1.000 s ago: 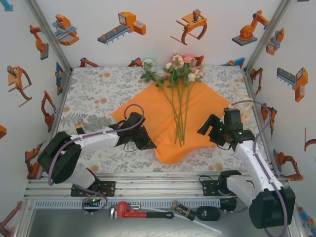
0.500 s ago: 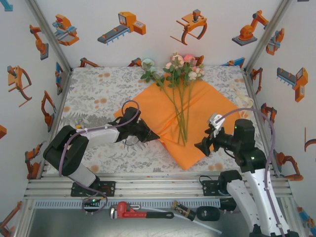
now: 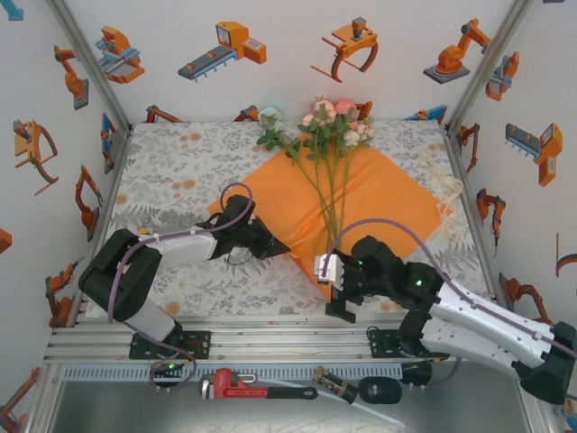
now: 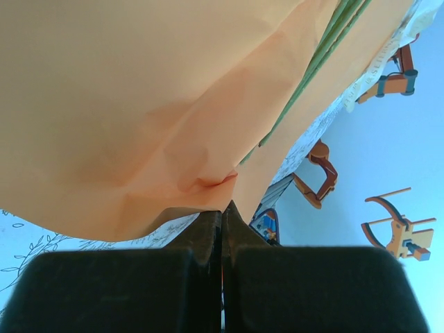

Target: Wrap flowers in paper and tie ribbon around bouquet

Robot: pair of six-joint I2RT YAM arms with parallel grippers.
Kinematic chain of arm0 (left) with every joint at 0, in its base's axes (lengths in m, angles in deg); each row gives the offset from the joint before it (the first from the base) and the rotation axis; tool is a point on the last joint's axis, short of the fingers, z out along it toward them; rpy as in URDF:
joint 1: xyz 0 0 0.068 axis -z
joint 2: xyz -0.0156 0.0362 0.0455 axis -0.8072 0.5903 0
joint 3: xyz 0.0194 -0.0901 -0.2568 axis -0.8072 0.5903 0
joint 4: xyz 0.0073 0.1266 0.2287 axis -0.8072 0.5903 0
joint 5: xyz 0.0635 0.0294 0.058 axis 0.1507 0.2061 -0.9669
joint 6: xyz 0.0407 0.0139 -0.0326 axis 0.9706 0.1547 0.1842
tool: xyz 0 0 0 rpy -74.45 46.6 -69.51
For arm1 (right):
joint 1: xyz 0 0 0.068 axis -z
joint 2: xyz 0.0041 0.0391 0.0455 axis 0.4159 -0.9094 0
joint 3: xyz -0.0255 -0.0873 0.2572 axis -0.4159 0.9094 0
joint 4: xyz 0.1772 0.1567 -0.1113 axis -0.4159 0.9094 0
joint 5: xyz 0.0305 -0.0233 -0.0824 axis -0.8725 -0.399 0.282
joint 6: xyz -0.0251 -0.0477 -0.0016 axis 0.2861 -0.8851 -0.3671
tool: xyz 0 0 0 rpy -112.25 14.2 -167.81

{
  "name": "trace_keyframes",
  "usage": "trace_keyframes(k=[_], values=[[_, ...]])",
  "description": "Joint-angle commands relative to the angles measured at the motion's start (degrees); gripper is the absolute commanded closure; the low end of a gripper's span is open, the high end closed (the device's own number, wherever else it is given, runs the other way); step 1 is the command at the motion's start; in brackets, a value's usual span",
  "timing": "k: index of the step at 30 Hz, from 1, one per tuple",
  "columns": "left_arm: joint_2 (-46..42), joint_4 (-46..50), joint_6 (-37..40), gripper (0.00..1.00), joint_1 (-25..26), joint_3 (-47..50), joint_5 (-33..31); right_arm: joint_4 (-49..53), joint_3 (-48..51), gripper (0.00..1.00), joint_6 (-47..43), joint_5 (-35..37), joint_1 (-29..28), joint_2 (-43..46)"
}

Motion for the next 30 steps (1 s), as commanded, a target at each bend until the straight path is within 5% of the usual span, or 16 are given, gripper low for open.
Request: trace_keyframes(k=[1,4,8,12,14,22,25,30], values=[[0.05,-0.18,-0.87,1.0,-0.42,0.19,-1.28,-3.04,-0.34,0.01,5.66,8.98,-2.6,-2.62],[-0.04,-0.1,-0.8,1.0,-0.48,0.12,-1.4,-3.53,-1.21,0.17,7.08,14.44,-2.63,-5.69],[-0.74,0.5,-0.28,0.99,-0.49,0.18,-1.96,-3.57,-1.99,1.0,4.0,16.08,-2.61,-8.65],[-3.8,4.11,7.11,0.62,-0.53,-1.54,-4.89,-4.52,-3.97,1.0,1.14,13.97,-0.13,-7.89],[-7.56,6.37,14.71,0.54,-0.64,-2.81,-7.91,-2.54,-5.77,1.0,-1.11,8.26,4.61,-7.86],[-24.86,10.29,72.92,0.4,3.86,-2.52,-5.34,9.55,-17.84,1.0,-15.06,-4.47,16.9,-15.46],[-30.4,5.62,83.13,0.33,5.21,3.71,-1.72,9.82,-20.27,1.0,-18.13,-7.26,19.64,-18.53],[-30.23,0.94,87.11,0.13,6.74,7.22,1.32,9.74,-24.42,1.0,-21.09,-12.68,21.45,-22.35]])
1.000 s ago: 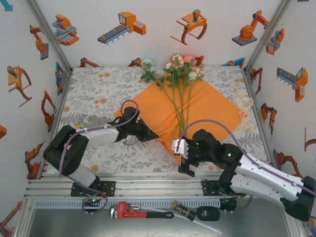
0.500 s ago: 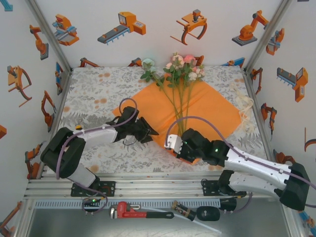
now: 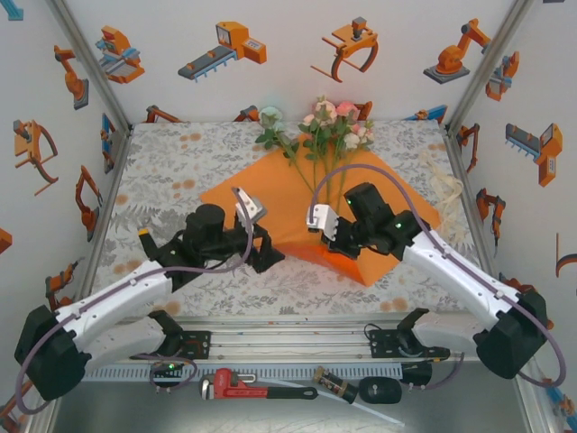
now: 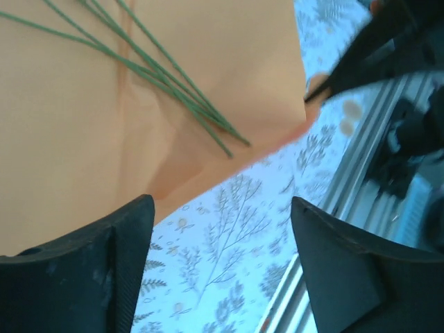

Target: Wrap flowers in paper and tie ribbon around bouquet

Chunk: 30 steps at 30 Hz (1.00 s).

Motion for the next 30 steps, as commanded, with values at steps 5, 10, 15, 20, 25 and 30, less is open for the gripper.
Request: trace_keyframes(k=[5,10,15,20,25,30], values=[[8.46,-7.94,12.55,0.01,1.2,0.84,0.05,1.63,-6.01,1.0,-6.15,-12.92,1.06,-3.38],[16.23,-9.93,11.81,0.23,1.17,-1.86,1.02,1.2,-6.63,1.0,-6.24,-12.35,1.28,-5.33],[17.5,-9.61,9.05,0.78,0.89,-1.59,2.25,-2.73,-3.01,0.36,3.18,-4.72,2.25,-2.57],[14.42,-11.84,6.25,0.98,-0.03,1.39,2.12,-10.09,8.36,0.01,24.79,-3.22,2.43,8.93],[13.78,-17.74,1.93,1.0,-2.44,4.57,4.57,-19.3,20.18,0.01,39.95,-0.83,2.51,17.32],[12.77,-23.62,-1.78,1.0,-4.69,7.23,7.39,-25.96,23.01,0.01,35.93,2.37,3.04,12.84]])
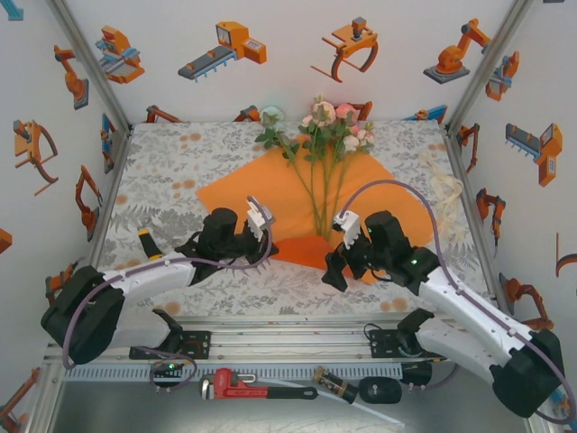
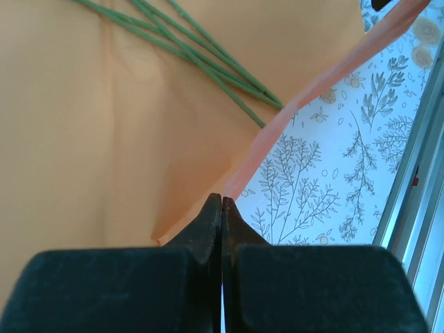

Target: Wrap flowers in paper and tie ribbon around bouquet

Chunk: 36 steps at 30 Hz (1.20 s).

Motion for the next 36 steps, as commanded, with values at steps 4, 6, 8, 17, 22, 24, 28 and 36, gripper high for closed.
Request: trace_keyframes(k=[4,6,8,17,22,24,28,36], values=[[-5.51,-5.26,-3.43,1.0,-1.18,2.09,1.83,-3.56,-2.71,0.27,-9.12,-1.97,0.65,-8.6],[-7.12,-4.33,-3.19,1.0,-1.35,3.11,0.64,1.35,-5.57,0.55,-13.24,-0.45,0.95,-10.51],[-8.28,-2.72,-2.75,1.0,-1.44,3.66,0.13,4.68,-7.78,0.73,-16.04,-1.84,1.83,-10.99],[-9.65,10.75,6.22,0.4,-0.56,0.83,-1.86,18.1,-15.7,1.0,-26.83,-5.41,6.74,-12.94],[-7.65,17.86,13.1,0.35,1.67,-0.58,-7.21,21.96,-19.92,1.0,-29.92,-8.61,8.48,-16.8],[-5.59,17.96,14.96,0.35,1.7,-0.82,-8.74,23.01,-21.49,1.0,-30.44,-9.57,8.61,-18.33],[-1.61,17.58,16.29,0.6,1.48,-2.17,-10.23,24.29,-23.01,1.0,-30.77,-7.59,8.85,-19.88],[4.71,19.72,15.85,1.0,1.07,-5.14,-8.55,28.33,-25.17,1.0,-34.84,-0.01,10.16,-21.43]])
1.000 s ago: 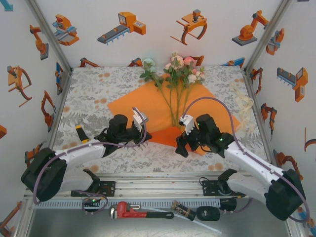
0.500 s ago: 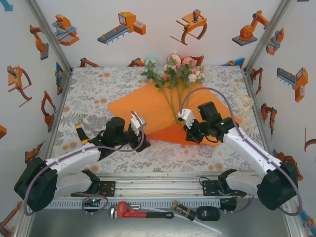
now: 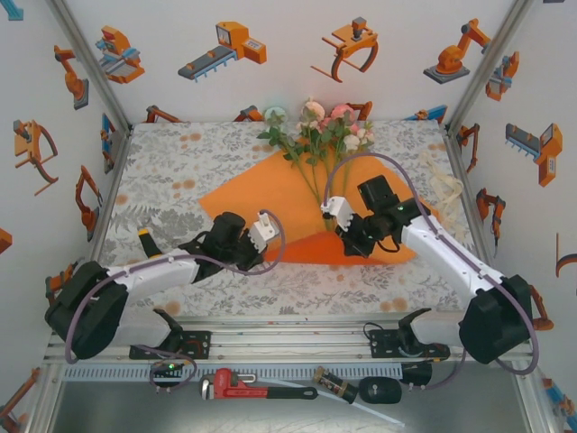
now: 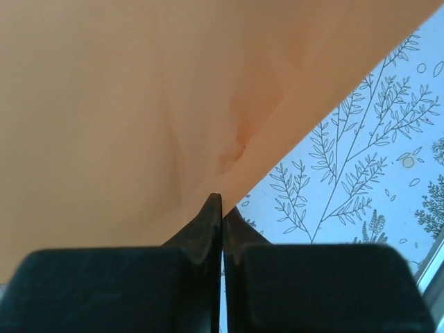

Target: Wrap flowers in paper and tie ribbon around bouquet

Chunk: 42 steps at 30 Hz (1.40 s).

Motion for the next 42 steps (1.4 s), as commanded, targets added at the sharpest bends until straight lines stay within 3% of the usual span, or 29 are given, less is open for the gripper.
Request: trace_keyframes(k=[1,5,7,8,13,16,20,22,24,29,30,33,36,39,41,42], values=[[1.52,2.95,1.33,1.0,-0.36,-1.7,1.46,2.64,-2.62,1.0,-2.29,1.98,1.0,-0.11],[-0.33,3.71,2.28,0.97,-0.57,-0.82,4.69,2.16,-3.05,1.0,-2.32,2.32,1.4,-0.45],[-0.99,3.14,2.22,0.64,-0.57,-0.33,4.37,0.42,-2.71,1.0,-1.61,1.31,1.45,-0.95],[-1.19,3.09,2.37,0.54,-0.57,-0.4,4.28,-0.73,-2.4,1.0,-1.04,0.99,1.47,-1.31],[-5.58,0.93,-0.05,0.52,-0.83,-1.05,6.98,-4.01,-3.42,0.99,0.05,3.0,1.79,-4.19],[-4.54,-1.53,-2.4,0.39,-1.01,-2.43,10.01,-3.4,-4.75,1.0,0.17,1.35,1.96,-5.6],[0.81,-1.55,-4.7,0.33,-0.86,-5.03,14.87,-3.16,-3.58,1.0,2.71,-1.15,1.92,-3.0],[2.41,0.53,-6.09,0.34,-0.4,-5.79,15.41,-3.64,-1.36,1.0,5.06,-3.33,1.85,-0.16],[2.5,2.83,-8.2,0.43,-0.25,-5.85,13.86,-3.98,1.33,1.0,6.75,-4.18,1.62,3.23],[-2.57,4.28,-15.3,0.84,0.19,-3.2,14.33,-0.54,5.16,1.0,8.67,-1.48,-2.44,9.15],[-3.79,4.66,-16.37,0.88,0.7,-2.72,14.22,0.72,5.26,1.0,8.69,0.12,-3.73,9.65],[-7.18,9.38,-17.34,0.92,3.72,-1.93,11.25,4.09,5.13,1.0,8.69,3.84,-7.8,10.54],[-8.54,14.69,-16.45,0.92,7.47,-2.16,7.26,4.74,4.9,1.0,8.78,2.8,-8.9,11.08],[-8.75,15.88,-16.21,0.76,9.1,-2.16,6.43,3.62,4.99,1.0,7.81,4.57,-8.85,11.74],[-9.26,15.05,-16.0,0.48,9.09,-2.06,5.84,2.02,5.43,0.99,6.82,7.71,-8.34,11.05],[-9.89,13.91,-15.84,0.41,9.12,-1.73,5.67,0.5,5.78,0.97,6.77,9.02,-7.73,10.38]])
